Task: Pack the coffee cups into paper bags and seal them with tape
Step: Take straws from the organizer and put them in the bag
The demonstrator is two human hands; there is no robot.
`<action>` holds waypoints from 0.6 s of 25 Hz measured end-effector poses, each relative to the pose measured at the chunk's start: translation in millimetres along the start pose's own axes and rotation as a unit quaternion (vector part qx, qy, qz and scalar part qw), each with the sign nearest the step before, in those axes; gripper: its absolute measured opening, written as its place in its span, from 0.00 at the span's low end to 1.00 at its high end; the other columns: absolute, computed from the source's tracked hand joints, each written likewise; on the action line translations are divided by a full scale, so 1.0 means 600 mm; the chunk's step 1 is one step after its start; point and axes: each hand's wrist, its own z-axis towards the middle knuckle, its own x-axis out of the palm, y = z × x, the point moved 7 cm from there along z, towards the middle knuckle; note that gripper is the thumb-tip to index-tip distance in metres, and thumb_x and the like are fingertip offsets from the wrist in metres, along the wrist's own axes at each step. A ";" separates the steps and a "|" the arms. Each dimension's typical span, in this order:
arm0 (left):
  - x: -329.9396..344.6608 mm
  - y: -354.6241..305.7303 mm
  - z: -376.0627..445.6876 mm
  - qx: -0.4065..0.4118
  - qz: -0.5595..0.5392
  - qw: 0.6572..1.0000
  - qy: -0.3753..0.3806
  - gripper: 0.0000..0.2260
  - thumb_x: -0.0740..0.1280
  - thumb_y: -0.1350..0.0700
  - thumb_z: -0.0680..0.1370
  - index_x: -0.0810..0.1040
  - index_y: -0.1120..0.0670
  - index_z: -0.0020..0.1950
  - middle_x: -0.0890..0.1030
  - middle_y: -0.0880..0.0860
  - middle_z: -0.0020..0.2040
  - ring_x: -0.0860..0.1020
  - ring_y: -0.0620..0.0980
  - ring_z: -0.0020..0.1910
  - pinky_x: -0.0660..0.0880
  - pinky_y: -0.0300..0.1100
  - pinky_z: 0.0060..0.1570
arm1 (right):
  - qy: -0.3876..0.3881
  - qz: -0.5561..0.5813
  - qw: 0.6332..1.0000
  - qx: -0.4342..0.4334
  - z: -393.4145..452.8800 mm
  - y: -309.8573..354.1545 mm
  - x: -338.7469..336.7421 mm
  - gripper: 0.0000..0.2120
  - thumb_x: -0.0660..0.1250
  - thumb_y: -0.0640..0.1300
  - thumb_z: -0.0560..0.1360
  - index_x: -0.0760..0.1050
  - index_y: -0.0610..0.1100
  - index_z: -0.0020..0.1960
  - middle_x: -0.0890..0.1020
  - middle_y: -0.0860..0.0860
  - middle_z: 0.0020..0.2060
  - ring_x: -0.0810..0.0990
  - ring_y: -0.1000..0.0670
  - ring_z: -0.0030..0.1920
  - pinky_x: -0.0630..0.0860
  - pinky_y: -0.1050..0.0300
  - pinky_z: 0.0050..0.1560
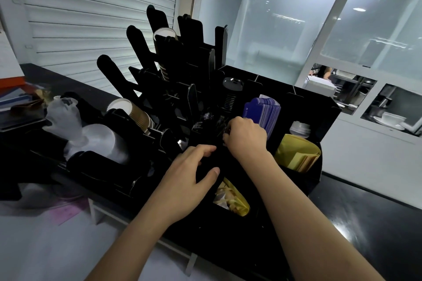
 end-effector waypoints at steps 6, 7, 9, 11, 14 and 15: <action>0.000 0.009 -0.003 -0.001 -0.008 1.000 -0.001 0.21 0.64 0.44 0.80 0.67 0.39 0.73 0.71 0.35 0.64 0.70 0.36 0.63 0.72 0.40 0.63 | -0.027 0.068 0.997 0.003 -0.001 -0.008 -0.002 0.06 0.70 0.47 0.78 0.81 0.48 0.54 0.82 0.48 0.51 0.81 0.42 0.51 0.70 0.51 0.42; 0.001 0.010 -0.004 -0.001 -0.009 1.000 0.000 0.21 0.64 0.44 0.80 0.67 0.39 0.73 0.71 0.35 0.64 0.70 0.36 0.63 0.72 0.40 0.63 | -0.033 0.090 0.995 0.001 -0.003 -0.009 -0.005 0.05 0.70 0.48 0.78 0.81 0.49 0.53 0.82 0.48 0.51 0.81 0.42 0.51 0.71 0.52 0.42; 0.002 0.009 -0.005 0.000 -0.009 1.000 0.001 0.21 0.64 0.44 0.80 0.67 0.39 0.73 0.71 0.35 0.64 0.70 0.36 0.63 0.72 0.39 0.63 | -0.054 0.131 0.990 0.000 -0.007 -0.011 -0.016 0.04 0.69 0.48 0.78 0.81 0.50 0.51 0.81 0.48 0.52 0.81 0.42 0.50 0.74 0.51 0.42; 0.001 0.007 -0.006 0.003 -0.007 1.000 0.000 0.21 0.64 0.44 0.80 0.67 0.40 0.72 0.71 0.34 0.64 0.70 0.35 0.63 0.72 0.38 0.62 | -0.068 0.165 0.984 0.002 -0.009 -0.015 -0.028 0.04 0.68 0.47 0.78 0.80 0.50 0.51 0.80 0.48 0.51 0.80 0.43 0.49 0.77 0.50 0.43; 0.000 0.003 -0.008 0.006 -0.011 1.000 0.000 0.21 0.64 0.44 0.80 0.67 0.40 0.73 0.71 0.35 0.64 0.70 0.35 0.63 0.72 0.38 0.61 | -0.067 0.198 0.978 0.019 -0.009 -0.026 -0.044 0.04 0.66 0.45 0.77 0.78 0.48 0.51 0.81 0.49 0.48 0.79 0.44 0.48 0.75 0.51 0.44; -0.001 0.001 -0.009 0.007 -0.012 1.000 0.001 0.21 0.64 0.44 0.80 0.67 0.40 0.73 0.71 0.35 0.64 0.70 0.35 0.63 0.72 0.38 0.61 | -0.063 0.206 0.976 0.024 -0.009 -0.029 -0.048 0.03 0.66 0.45 0.77 0.77 0.48 0.51 0.81 0.49 0.47 0.79 0.45 0.48 0.75 0.51 0.45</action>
